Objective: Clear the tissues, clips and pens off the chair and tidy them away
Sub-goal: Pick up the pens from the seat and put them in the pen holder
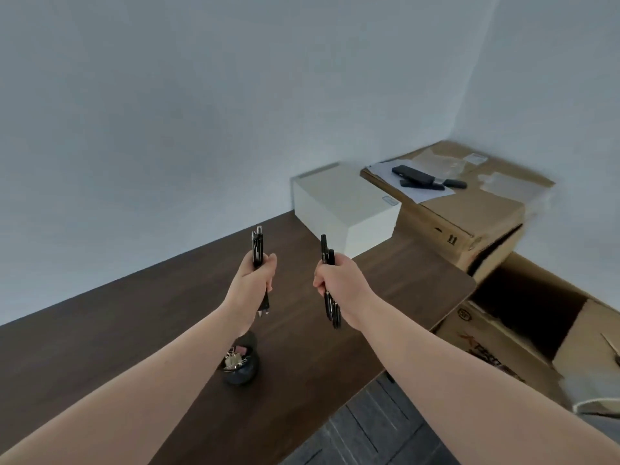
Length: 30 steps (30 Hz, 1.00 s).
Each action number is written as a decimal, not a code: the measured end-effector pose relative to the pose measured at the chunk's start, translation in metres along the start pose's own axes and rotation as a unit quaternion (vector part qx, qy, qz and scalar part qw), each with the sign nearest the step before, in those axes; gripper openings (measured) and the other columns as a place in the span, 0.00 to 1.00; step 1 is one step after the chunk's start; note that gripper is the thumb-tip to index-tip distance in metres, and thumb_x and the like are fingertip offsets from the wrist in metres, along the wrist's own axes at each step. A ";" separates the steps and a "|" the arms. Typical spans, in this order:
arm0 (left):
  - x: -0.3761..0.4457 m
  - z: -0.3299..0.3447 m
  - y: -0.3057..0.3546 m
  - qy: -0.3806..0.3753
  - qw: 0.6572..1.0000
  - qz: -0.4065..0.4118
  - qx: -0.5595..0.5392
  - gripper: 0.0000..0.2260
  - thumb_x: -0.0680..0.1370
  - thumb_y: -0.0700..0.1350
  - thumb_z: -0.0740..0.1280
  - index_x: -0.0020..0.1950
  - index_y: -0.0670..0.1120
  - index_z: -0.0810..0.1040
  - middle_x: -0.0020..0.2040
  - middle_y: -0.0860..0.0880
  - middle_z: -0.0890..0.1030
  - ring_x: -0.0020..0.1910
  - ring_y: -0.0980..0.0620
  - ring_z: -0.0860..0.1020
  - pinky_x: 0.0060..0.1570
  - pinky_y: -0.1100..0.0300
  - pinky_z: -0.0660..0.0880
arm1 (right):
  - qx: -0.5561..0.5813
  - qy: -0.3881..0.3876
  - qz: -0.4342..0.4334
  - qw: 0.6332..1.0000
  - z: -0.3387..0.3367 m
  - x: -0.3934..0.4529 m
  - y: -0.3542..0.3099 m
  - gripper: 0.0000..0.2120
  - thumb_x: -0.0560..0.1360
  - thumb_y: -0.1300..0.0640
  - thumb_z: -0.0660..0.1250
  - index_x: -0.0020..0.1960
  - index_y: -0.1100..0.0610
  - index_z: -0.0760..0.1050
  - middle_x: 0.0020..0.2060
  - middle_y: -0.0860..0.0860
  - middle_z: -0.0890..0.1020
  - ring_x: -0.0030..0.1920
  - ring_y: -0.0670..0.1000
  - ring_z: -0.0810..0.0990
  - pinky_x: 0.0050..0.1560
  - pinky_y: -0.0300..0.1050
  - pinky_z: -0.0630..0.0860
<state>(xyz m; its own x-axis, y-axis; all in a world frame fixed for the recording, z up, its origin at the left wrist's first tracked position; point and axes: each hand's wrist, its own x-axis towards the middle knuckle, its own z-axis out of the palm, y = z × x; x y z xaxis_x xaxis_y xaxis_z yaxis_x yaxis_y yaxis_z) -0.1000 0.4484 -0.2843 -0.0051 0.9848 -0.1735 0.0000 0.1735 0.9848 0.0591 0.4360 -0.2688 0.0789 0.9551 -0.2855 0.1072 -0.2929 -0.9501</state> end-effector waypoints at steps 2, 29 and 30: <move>-0.003 -0.023 -0.006 0.022 1.000 -0.001 -0.004 0.08 0.80 0.43 0.61 0.42 0.50 0.67 0.30 0.52 0.66 0.30 0.54 0.65 0.40 0.58 0.65 | 0.001 -0.025 0.002 1.000 0.028 0.005 -0.001 0.10 0.70 0.68 0.56 0.34 0.56 0.68 0.28 0.51 0.72 0.31 0.49 0.69 0.39 0.43 0.68; 0.012 -0.076 -0.113 0.115 0.992 -0.051 -0.017 0.07 0.81 0.45 0.59 0.43 0.51 0.66 0.40 0.52 0.75 0.41 0.56 0.76 0.27 0.73 0.73 | -0.015 -0.072 0.068 0.995 0.163 0.050 0.079 0.09 0.72 0.68 0.57 0.39 0.56 0.69 0.36 0.50 0.75 0.36 0.48 0.73 0.43 0.44 0.73; 0.013 -0.077 -0.115 0.117 0.992 -0.049 -0.007 0.07 0.81 0.44 0.59 0.44 0.50 0.66 0.41 0.51 0.75 0.42 0.57 0.76 0.27 0.74 0.73 | -0.025 -0.073 0.066 0.995 0.163 0.050 0.081 0.09 0.72 0.67 0.57 0.40 0.55 0.69 0.37 0.50 0.75 0.38 0.48 0.73 0.44 0.45 0.73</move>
<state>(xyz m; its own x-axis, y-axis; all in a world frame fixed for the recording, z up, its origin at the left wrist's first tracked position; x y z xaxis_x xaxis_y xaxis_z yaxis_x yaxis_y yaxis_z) -0.1766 0.4407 -0.3993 -0.2363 0.9348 -0.2651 -0.0267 0.2664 0.9635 -0.0896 0.4674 -0.3808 -0.0481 0.9032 -0.4265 0.1544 -0.4151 -0.8966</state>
